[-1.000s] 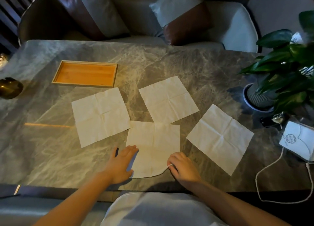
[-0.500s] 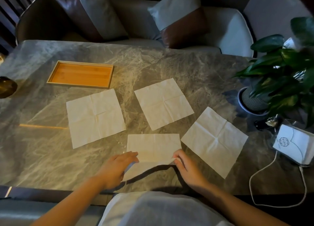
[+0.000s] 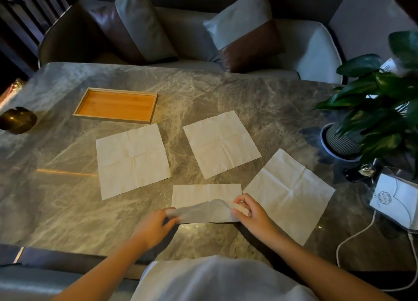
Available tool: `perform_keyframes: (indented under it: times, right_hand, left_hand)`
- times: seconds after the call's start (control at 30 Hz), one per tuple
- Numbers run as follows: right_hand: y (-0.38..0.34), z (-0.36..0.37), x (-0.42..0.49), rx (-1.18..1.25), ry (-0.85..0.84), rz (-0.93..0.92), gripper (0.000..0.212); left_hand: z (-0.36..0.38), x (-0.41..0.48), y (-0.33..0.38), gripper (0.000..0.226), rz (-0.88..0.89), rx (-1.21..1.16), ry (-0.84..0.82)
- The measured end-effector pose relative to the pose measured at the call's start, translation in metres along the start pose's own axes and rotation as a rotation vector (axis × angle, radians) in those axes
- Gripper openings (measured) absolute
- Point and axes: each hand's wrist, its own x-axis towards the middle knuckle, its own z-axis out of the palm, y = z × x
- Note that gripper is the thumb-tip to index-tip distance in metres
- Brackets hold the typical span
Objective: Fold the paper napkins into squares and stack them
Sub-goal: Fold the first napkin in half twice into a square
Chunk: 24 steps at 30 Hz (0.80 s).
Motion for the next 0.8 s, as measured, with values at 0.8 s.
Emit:
perform_keyframes:
  times: [0.8]
  right_hand:
    - [0.04, -0.012, 0.015, -0.437, 0.173, -0.012, 0.048]
  left_hand:
    - [-0.002, 0.001, 0.002, 0.028, -0.068, 0.147, 0.25]
